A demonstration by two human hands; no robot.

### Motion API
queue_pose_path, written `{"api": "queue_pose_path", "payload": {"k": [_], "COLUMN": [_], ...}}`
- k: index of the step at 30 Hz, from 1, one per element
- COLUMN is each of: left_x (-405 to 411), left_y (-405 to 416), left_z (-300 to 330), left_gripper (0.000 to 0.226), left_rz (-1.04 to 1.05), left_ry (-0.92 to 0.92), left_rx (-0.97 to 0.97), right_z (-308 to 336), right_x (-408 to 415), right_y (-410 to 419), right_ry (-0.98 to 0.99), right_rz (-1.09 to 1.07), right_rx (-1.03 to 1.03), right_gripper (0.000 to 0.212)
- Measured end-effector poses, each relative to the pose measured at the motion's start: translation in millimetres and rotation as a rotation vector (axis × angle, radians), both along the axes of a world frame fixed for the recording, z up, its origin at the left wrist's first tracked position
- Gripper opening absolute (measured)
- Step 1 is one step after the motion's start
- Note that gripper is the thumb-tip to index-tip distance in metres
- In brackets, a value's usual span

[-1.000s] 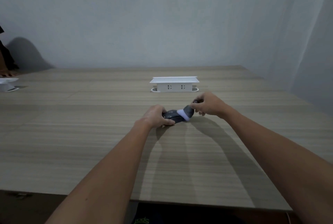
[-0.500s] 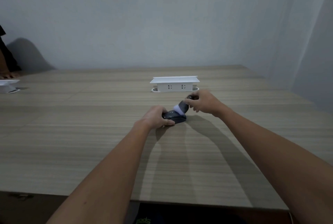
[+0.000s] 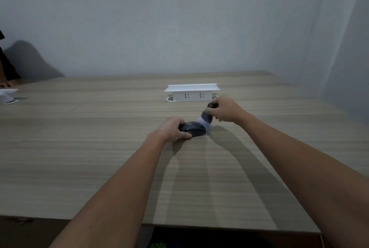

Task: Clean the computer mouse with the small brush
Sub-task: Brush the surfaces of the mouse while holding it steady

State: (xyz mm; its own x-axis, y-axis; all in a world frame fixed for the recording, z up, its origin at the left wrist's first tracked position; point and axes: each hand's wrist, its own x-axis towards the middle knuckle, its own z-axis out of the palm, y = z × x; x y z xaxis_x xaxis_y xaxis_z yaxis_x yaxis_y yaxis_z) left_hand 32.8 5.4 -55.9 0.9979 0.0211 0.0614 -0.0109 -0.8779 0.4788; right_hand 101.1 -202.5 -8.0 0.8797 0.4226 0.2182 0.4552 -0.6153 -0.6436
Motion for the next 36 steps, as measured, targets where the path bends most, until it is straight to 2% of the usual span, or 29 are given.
{"api": "queue_pose_path", "payload": {"k": [2, 6, 10, 14, 19, 23, 27, 32, 36], "left_x": [1, 3, 4, 5, 4, 4, 5, 4, 2], "left_y": [1, 1, 2, 3, 4, 3, 1, -1, -5], "left_z": [-1, -1, -2, -2, -3, -1, -1, 0, 1], "left_gripper": [0.033, 0.033, 0.033, 0.034, 0.033, 0.034, 0.036, 0.036, 0.036], "left_rz": [0.001, -0.014, -0.011, -0.012, -0.013, -0.012, -0.001, 0.008, 0.028], "left_ry": [0.000, -0.003, -0.005, -0.002, -0.008, -0.011, -0.009, -0.005, -0.014], "left_rx": [0.000, 0.008, 0.010, 0.001, 0.019, 0.010, 0.008, 0.009, 0.012], "right_z": [1, -3, 1, -10, -11, -8, -2, -4, -5], "right_x": [-4, -2, -3, -3, -2, 0, -1, -2, -6], "right_y": [1, 1, 3, 4, 5, 0, 1, -1, -5], "right_ry": [0.035, 0.016, -0.038, -0.085, -0.050, 0.001, 0.003, -0.012, 0.039], "right_rz": [0.055, -0.022, 0.019, -0.001, -0.006, -0.024, 0.006, -0.054, 0.044], "right_rx": [0.069, -0.046, 0.024, -0.122, 0.030, -0.036, 0.036, -0.030, 0.130], "right_gripper": [0.020, 0.024, 0.027, 0.030, 0.029, 0.027, 0.029, 0.023, 0.020]}}
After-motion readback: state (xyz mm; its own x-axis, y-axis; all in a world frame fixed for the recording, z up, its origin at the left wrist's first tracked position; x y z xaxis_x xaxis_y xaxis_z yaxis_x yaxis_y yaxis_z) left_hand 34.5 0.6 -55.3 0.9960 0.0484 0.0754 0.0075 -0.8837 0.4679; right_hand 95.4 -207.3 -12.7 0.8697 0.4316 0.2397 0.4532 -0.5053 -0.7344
